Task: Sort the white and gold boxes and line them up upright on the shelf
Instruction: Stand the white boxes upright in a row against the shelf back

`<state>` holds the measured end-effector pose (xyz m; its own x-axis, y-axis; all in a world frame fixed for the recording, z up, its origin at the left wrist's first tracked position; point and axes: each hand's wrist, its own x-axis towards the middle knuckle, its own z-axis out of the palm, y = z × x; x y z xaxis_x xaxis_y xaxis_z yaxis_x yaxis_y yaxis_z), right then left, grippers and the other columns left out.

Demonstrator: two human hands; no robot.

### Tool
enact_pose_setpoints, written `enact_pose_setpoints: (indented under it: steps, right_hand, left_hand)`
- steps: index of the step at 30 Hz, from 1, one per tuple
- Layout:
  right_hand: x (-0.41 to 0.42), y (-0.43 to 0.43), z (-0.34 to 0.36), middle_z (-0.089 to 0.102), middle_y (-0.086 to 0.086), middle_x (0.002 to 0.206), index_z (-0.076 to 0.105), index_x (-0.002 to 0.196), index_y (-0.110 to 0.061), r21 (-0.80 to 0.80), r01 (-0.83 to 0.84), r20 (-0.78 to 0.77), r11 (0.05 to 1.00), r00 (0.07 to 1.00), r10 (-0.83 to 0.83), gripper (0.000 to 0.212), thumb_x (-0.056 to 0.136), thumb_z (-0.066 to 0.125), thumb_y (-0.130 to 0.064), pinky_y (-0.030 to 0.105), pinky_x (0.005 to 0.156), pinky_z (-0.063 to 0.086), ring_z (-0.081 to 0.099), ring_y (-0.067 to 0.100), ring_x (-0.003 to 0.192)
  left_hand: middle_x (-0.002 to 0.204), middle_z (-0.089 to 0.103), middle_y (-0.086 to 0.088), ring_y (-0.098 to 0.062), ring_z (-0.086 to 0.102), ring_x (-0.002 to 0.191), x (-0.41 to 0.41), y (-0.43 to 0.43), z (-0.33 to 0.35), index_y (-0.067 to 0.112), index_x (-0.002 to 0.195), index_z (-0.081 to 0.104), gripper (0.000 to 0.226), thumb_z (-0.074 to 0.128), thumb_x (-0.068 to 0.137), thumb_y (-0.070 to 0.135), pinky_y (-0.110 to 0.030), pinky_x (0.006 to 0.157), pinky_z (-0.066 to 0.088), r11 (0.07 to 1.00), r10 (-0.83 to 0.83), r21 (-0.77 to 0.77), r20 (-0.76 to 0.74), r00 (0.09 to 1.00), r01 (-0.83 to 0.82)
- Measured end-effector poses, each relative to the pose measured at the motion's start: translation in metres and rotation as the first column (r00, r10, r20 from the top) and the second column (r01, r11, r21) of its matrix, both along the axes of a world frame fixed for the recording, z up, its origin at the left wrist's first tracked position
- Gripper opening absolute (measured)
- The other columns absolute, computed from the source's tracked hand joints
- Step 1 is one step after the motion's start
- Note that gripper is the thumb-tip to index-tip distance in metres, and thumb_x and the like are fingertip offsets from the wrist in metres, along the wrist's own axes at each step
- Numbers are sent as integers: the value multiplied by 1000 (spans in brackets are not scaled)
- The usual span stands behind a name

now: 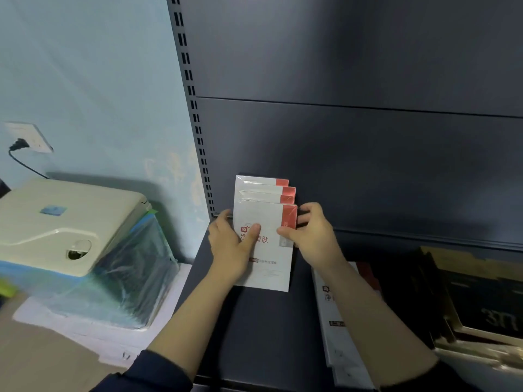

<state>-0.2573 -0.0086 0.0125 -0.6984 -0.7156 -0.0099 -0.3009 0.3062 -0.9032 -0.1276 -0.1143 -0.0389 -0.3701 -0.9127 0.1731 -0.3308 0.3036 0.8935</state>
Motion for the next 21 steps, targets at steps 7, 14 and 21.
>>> enact_pose_setpoints:
  steps: [7,14,21]
  right_hand:
    - [-48,97,4,49,11,128,39,132,-12,446,215,-239,869,964,-116,79,74,74,-52,37,80,47,54,26,108]
    - [-44,150,-26,65,2,99,56,112,-12,602,68,-5,795,997,-81,63,70,76,-55,29,64,48,62,15,85]
    - [-48,169,-26,70,2,96,57,114,-15,452,-13,181,892,980,-77,62,74,70,-60,36,74,56,68,17,87]
  left_hand:
    - [76,61,11,2,53,62,0,105,13,31,85,52,17,57,85,47,-10,58,43,915,-322,220,-99,941,337]
    - [94,67,11,8,62,76,-21,142,-8,18,107,57,38,77,79,34,-6,57,47,786,-542,415,109,833,457]
    - [80,69,6,-6,69,75,6,114,14,39,98,63,21,74,83,27,-20,67,56,868,-435,244,-48,899,433]
